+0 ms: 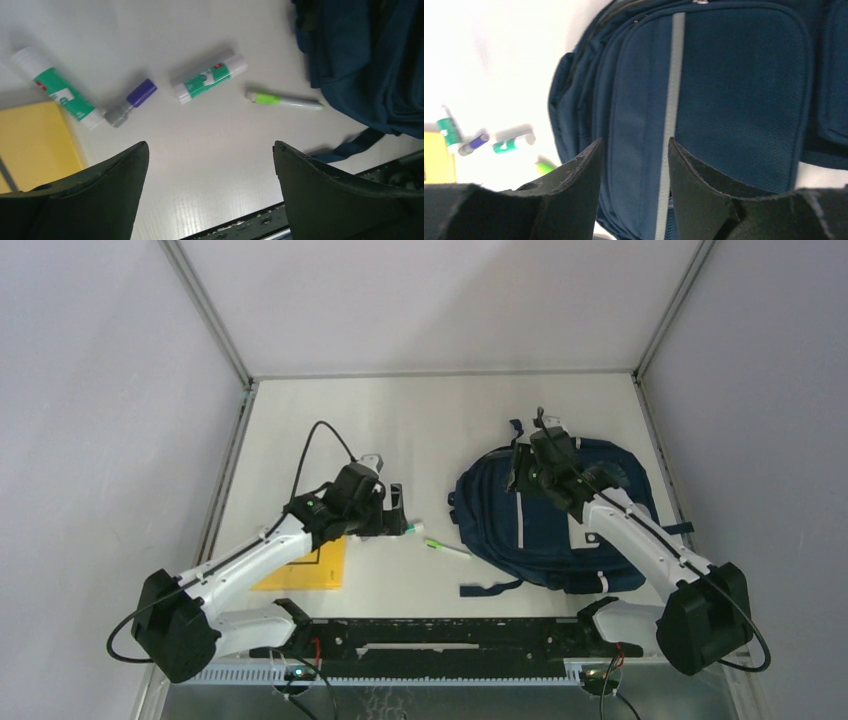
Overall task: Pack the student bag
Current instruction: Adjust the book at the center of the board.
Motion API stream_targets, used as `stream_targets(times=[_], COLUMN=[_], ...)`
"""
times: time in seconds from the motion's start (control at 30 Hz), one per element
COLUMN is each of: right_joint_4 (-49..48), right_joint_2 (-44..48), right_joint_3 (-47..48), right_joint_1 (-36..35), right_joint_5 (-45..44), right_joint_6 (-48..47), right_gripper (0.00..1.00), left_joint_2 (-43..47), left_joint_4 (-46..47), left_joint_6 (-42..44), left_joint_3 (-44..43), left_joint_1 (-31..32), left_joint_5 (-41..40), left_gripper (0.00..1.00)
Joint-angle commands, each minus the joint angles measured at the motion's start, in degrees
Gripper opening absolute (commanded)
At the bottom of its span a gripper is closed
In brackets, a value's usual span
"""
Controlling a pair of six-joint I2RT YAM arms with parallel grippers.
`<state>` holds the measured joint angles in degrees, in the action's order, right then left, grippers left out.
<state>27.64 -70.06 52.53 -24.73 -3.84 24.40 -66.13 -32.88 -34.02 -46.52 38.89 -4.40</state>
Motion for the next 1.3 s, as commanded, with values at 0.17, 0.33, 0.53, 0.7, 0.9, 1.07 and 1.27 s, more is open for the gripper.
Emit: stream_targets(times=[0.17,0.33,0.53,0.7,0.9,1.07,1.27], right_joint_4=[2.64,0.63,-6.48,-9.22,-13.51,-13.64,-13.98], right_joint_2=[-1.25,-2.33,-2.38,-7.87,-15.47,-20.95,-22.46], right_joint_3=[0.41,0.46,0.46,3.92,8.77,13.36,13.64], right_joint_1=[-8.02,-17.56,-25.77,-30.14,-31.80,-33.86,-33.98], right_joint_5=[-10.01,-14.49,-12.08,-7.36,1.46,3.09,6.55], right_joint_6=[-1.67,-2.08,-6.10,-5.42,-2.61,-3.05,-2.34], right_gripper=[0.58,0.58,0.60,0.62,0.62,0.62,0.63], left_joint_2=[-0.04,2.93,7.55,14.32,20.18,20.26,20.88], left_joint_4=[4.28,2.22,-3.97,-12.06,-18.76,-21.00,-22.18], left_joint_6=[2.06,-1.18,-6.40,-12.07,-20.92,-28.73,-36.64], left_joint_3=[-2.35,0.20,2.57,6.68,12.83,16.21,19.86], left_joint_1=[0.64,0.45,-3.08,-12.45,-26.01,-28.82,-29.19], left_joint_5=[7.21,3.19,-0.54,-4.69,-12.65,-9.43,-13.06], left_gripper=[0.94,0.94,0.91,0.91,0.91,1.00,1.00])
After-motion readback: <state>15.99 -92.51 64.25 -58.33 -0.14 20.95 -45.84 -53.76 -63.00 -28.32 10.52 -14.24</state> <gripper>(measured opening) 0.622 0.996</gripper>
